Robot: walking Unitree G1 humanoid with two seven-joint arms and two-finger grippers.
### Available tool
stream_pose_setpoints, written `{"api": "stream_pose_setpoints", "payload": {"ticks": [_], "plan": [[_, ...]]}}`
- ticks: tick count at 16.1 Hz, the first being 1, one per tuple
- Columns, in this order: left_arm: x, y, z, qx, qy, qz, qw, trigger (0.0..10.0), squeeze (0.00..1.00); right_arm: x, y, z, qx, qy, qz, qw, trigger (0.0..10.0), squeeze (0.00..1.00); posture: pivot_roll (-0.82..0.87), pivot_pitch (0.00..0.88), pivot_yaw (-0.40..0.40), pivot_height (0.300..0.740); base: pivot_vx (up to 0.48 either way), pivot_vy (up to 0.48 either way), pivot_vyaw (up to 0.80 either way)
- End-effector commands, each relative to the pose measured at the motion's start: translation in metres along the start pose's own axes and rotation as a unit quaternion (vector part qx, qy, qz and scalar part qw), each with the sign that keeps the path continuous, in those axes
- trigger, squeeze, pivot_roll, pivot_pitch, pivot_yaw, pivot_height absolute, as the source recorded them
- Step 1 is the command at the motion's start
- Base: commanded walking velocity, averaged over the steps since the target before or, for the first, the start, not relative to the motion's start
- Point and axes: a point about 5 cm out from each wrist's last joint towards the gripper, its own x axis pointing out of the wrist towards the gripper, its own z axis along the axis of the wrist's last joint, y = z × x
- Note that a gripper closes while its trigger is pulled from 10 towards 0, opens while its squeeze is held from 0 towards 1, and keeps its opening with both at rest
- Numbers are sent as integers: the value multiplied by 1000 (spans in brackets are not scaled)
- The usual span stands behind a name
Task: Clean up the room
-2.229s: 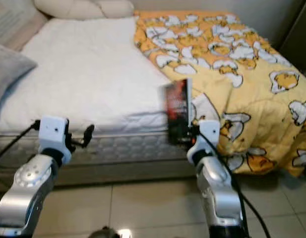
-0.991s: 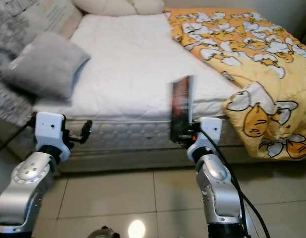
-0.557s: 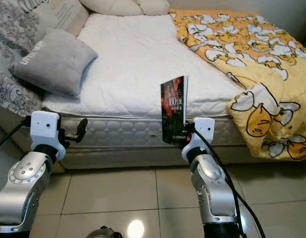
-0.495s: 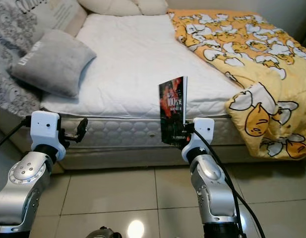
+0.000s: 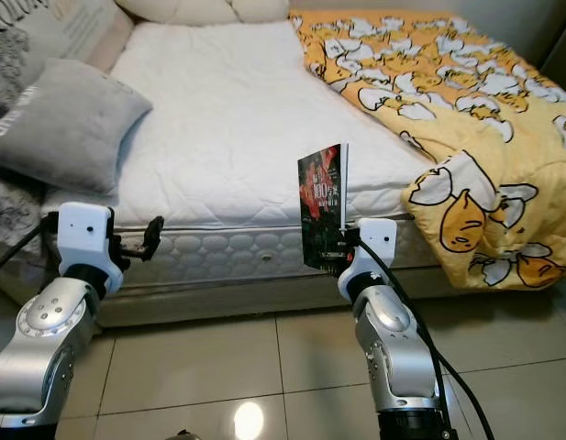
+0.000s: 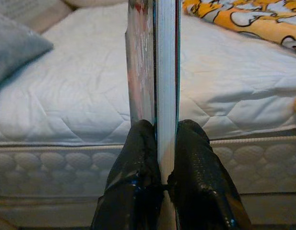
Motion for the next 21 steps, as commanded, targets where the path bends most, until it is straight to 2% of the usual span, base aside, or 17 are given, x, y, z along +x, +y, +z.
{"api": "stream_pose_setpoints", "payload": {"ticks": [1,5,16,19,21], "plan": [[1,-1,-1,-1,4,-3,1000,10000,0,4,4,10,-10,-18,10,1000,10000,0,90,0,0,740,300,0,0],[1,-1,-1,-3,4,-3,1000,10000,0,5,7,10,-13,-18,14,1000,10000,0,89,0,3,740,307,0,800],[-1,-4,-4,-5,8,-14,1000,10000,0,5,11,7,-12,-12,33,999,10000,0,83,0,7,740,310,0,0],[-2,-3,-4,-5,7,-16,1000,10000,0,5,16,7,-27,-8,60,998,10000,0,85,0,4,740,327,0,0],[-2,-3,-5,-5,7,-16,1000,10000,0,6,18,7,-30,-7,66,997,10000,0,87,0,3,740,343,0,659]]}}
